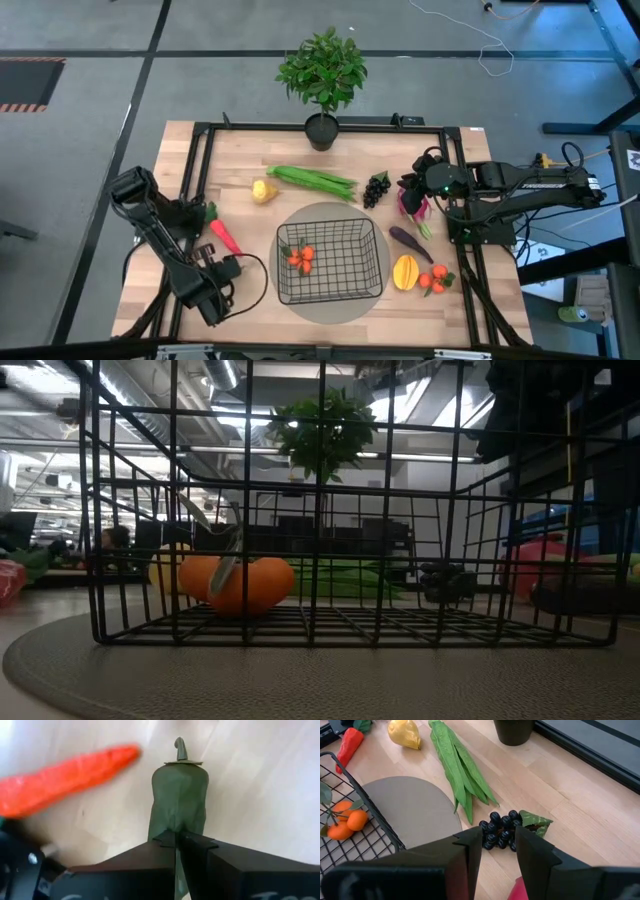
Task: Build produce basket
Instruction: Put the chili pepper into the black wire basket
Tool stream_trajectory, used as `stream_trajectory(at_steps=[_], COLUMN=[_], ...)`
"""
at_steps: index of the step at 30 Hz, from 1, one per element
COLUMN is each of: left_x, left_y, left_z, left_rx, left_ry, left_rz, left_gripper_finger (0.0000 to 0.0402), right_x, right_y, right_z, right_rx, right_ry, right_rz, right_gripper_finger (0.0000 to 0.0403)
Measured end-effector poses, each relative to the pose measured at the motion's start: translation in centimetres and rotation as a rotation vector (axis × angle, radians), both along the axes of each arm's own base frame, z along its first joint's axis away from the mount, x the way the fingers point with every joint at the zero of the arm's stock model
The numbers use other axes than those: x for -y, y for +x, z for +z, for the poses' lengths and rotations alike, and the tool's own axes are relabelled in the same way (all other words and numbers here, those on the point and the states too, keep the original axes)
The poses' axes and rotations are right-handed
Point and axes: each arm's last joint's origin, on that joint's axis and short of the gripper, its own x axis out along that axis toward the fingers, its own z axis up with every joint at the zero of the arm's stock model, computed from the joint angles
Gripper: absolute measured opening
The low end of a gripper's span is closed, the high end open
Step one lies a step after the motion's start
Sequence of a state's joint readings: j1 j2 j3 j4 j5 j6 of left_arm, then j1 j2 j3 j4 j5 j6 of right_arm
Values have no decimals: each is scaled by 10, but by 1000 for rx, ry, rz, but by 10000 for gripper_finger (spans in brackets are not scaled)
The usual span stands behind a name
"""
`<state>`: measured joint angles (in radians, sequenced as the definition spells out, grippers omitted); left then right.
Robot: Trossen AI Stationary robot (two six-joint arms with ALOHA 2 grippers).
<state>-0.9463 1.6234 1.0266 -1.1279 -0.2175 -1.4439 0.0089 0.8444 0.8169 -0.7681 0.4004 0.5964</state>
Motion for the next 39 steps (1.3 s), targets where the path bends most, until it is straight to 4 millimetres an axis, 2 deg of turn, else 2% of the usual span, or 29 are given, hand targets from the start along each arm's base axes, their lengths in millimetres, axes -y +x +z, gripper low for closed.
stream_trajectory(at_steps=[10,14,16,22,30,34,39], left_x=[-5,-7,-7,-20,-43,-54,-67], left_y=[0,13,22,49,108,134,150], left_z=[65,92,105,136,146,145,145], left_rx=[-59,121,253,443,544,559,565], left_ry=[195,247,316,548,654,602,457], left_rz=[-23,-139,-178,-299,-342,-397,-465], left_gripper_finger=[0,0,0,0,0,3,19], right_x=[0,0,0,0,0,0,0], right_y=[0,0,0,0,0,0,0], right_z=[0,0,0,0,0,0,0], right_rx=[0,0,1,1,0,0,0], right_ry=[0,0,0,-1,-9,-9,-9], right_rz=[0,-1,-1,-1,-5,-5,-4], right_gripper_finger=[110,110,110,110,110,110,110])
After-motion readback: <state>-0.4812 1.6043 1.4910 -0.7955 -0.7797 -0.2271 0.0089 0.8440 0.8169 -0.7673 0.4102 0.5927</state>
